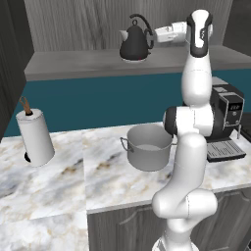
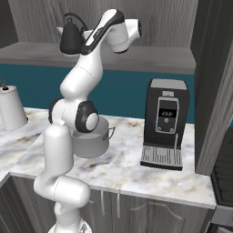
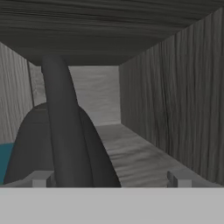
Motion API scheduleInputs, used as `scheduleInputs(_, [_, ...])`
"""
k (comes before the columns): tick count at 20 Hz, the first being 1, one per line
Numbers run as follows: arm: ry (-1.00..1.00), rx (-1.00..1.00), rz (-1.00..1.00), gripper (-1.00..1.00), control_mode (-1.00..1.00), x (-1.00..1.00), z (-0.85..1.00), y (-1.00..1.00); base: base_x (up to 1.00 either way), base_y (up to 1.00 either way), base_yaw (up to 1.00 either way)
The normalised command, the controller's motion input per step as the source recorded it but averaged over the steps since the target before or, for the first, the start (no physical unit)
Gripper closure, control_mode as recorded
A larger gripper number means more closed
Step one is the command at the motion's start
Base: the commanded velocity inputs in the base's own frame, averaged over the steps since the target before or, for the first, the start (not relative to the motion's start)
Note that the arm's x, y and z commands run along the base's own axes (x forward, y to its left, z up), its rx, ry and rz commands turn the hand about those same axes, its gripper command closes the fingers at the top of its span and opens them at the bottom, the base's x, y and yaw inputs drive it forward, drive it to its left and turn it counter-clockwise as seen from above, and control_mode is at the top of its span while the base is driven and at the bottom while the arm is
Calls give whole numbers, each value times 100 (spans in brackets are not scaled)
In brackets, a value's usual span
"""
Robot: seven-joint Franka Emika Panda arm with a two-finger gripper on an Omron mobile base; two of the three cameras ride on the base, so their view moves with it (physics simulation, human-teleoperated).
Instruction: Pick the kettle from the cabinet and place it on a stove burner. Then pick the pot from the counter and place it on another stove burner. Finally, turn both burners on.
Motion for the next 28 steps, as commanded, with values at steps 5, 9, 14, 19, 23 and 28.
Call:
scheduleInputs(5, [0,0,2,-100,-100,-1,0,10,0,0,0])
scheduleInputs(9, [0,-1,0,100,-100,0,-2,26,0,0,0])
scheduleInputs(14, [0,0,0,100,-100,0,0,12,0,0,0])
scheduleInputs(19, [0,0,0,100,-100,0,0,8,0,0,0])
scheduleInputs(23, [0,0,0,100,-100,0,0,0,0,0,0])
scheduleInputs(28, [0,0,0,100,-100,0,0,0,0,0,0])
